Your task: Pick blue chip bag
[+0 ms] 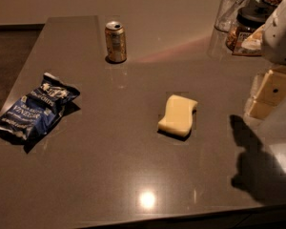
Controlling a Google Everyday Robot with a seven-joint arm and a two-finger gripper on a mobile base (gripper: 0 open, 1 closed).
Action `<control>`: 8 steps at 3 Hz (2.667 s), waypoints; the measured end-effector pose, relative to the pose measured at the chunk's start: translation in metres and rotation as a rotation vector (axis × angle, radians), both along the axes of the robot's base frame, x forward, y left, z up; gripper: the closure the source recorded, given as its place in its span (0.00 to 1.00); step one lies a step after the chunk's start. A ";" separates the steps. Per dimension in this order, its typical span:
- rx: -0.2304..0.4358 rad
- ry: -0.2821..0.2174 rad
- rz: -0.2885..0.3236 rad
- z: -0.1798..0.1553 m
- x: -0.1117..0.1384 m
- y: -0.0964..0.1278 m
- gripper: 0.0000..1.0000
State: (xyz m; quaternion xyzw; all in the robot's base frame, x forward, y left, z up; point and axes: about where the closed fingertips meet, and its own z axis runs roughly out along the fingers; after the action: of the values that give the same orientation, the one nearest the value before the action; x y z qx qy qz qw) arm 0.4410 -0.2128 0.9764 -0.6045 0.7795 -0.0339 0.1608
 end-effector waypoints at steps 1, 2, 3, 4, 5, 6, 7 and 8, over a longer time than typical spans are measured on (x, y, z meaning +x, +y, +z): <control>0.008 -0.006 0.012 0.000 0.009 0.012 0.00; 0.013 0.000 0.056 -0.005 0.025 0.042 0.00; 0.014 0.017 0.111 -0.012 0.042 0.080 0.00; 0.010 0.043 0.167 -0.020 0.054 0.115 0.00; 0.019 0.049 0.240 -0.035 0.065 0.178 0.00; 0.033 0.056 0.236 -0.035 0.067 0.179 0.00; 0.074 0.094 0.221 -0.038 0.071 0.176 0.00; 0.133 0.092 0.298 -0.033 0.077 0.225 0.00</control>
Offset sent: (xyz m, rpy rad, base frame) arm 0.0455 0.0816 -0.0142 0.0173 0.0265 0.1141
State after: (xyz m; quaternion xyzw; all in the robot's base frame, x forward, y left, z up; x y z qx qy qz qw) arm 0.5180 0.0117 0.9437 -0.7023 0.6883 0.0699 0.1679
